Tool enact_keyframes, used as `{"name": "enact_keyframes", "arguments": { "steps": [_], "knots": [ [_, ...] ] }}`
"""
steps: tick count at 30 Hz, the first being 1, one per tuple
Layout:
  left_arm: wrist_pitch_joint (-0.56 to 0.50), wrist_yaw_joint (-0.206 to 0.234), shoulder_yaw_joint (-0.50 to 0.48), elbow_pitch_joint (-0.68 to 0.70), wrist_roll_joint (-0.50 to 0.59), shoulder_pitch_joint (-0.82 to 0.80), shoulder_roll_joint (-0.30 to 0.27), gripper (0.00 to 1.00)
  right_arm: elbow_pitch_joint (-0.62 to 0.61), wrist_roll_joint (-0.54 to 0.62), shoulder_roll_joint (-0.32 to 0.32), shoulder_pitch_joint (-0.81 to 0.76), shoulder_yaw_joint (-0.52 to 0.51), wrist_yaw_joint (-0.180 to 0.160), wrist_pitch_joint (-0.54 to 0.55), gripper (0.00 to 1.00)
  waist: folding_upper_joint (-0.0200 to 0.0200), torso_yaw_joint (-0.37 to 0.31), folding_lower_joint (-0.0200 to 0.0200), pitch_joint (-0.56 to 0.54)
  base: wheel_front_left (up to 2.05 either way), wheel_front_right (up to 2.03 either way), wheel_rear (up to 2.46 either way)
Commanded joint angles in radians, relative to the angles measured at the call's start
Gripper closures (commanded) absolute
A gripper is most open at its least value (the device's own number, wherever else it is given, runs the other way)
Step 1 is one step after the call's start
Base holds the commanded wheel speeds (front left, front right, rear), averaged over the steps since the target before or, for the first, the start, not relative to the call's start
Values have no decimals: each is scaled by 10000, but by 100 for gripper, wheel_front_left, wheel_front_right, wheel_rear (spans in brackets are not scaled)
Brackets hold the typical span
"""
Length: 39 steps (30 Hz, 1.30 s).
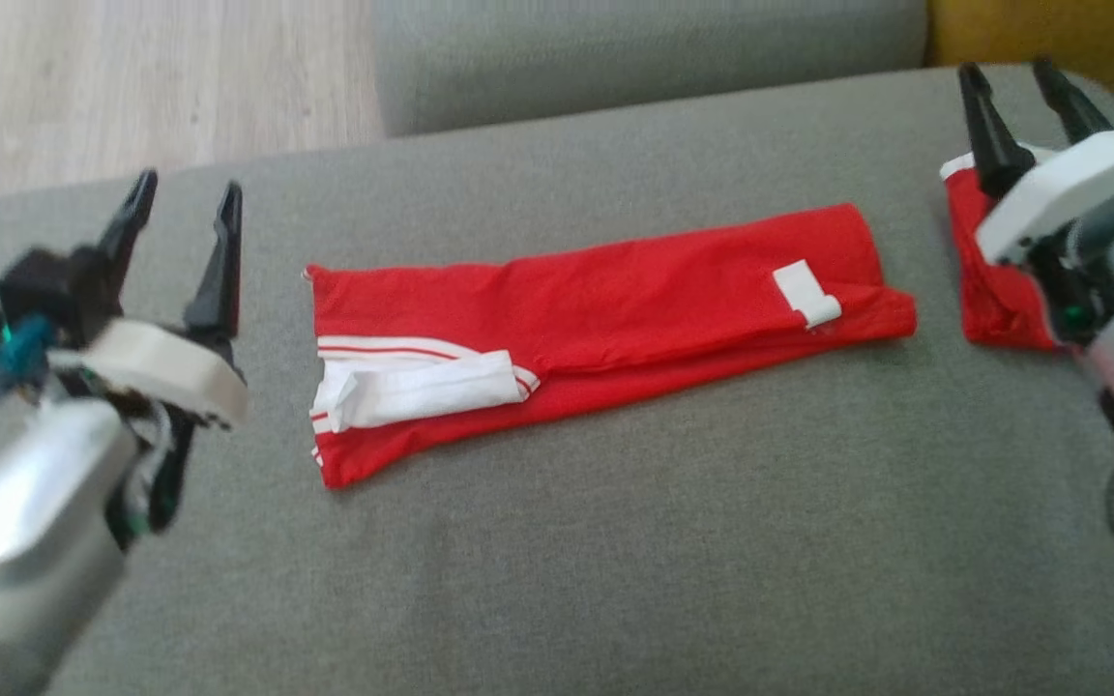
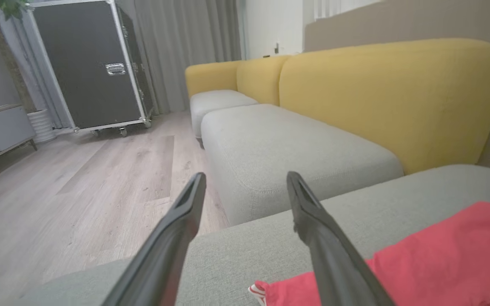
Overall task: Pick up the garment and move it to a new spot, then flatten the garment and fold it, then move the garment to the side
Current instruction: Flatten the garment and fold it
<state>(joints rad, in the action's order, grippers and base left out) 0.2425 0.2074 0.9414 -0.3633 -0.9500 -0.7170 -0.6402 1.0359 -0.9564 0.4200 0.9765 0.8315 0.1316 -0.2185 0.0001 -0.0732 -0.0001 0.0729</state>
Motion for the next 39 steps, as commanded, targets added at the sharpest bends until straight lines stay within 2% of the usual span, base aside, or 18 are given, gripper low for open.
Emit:
{"name": "enact_keyframes", "arguments": {
  "steps": [1, 5, 9, 14, 17, 20, 26, 31, 32, 39],
  "knots": [
    [140, 178, -728, 271, 104, -204, -243, 0, -184, -54, -80, 85, -192, -9, -236, 0, -1, -30, 1, -201, 0, 0, 0],
    [186, 831, -2517, 1326, 1061, 880, 403, 0, -994, 150, -518, -352, -1509, -9, -422, 0, -1, 17, 1, -353, 0, 0, 0],
    [190, 863, -4055, 2220, 2361, 2442, 1288, 0, -2607, 1838, -983, -1877, -3533, -9, -429, 0, -1, 51, 1, -463, 0, 0, 0],
    [191, 426, -5549, 2659, 3657, 4242, 2557, 0, -4611, 4259, -2267, -4460, -5722, -9, -430, 0, -1, 40, 1, -534, 0, 0, 0],
    [191, 18, -6271, 2651, 4248, 5077, 3233, 0, -5417, 5294, -3057, -5716, -6487, -9, -431, 0, -1, -6, 1, -538, 0, 0, 0],
    [192, -356, -6986, 2617, 4787, 5731, 3864, 0, -5781, 6072, -3425, -6597, -6669, -9, -431, 0, -1, -49, 1, -504, 0, 0, 0],
    [192, -1160, -8092, 2440, 5670, 6332, 4859, 0, -6096, 6604, -3663, -7218, -6760, -9, -432, 0, -1, -53, 1, -351, 0, 0, 0],
    [192, -1825, -8465, 2203, 6317, 6065, 5221, 0, -5961, 7077, -3689, -6817, -7155, -9, -432, 0, -1, 94, 1, -15, 0, 0, 0],
    [192, -2014, -8575, 2134, 6500, 5879, 5330, 0, -5667, 7345, -3692, -6488, -7646, -9, -432, 0, -1, 175, 1, 158, 0, 0, 0],
    [193, -2540, -8650, 1889, 6971, 5276, 5630, 0, -3627, 8287, -3696, -4844, -9864, -9, 107, 0, -1, 592, 1, 840, 0, 0, 0]
  ]
}}
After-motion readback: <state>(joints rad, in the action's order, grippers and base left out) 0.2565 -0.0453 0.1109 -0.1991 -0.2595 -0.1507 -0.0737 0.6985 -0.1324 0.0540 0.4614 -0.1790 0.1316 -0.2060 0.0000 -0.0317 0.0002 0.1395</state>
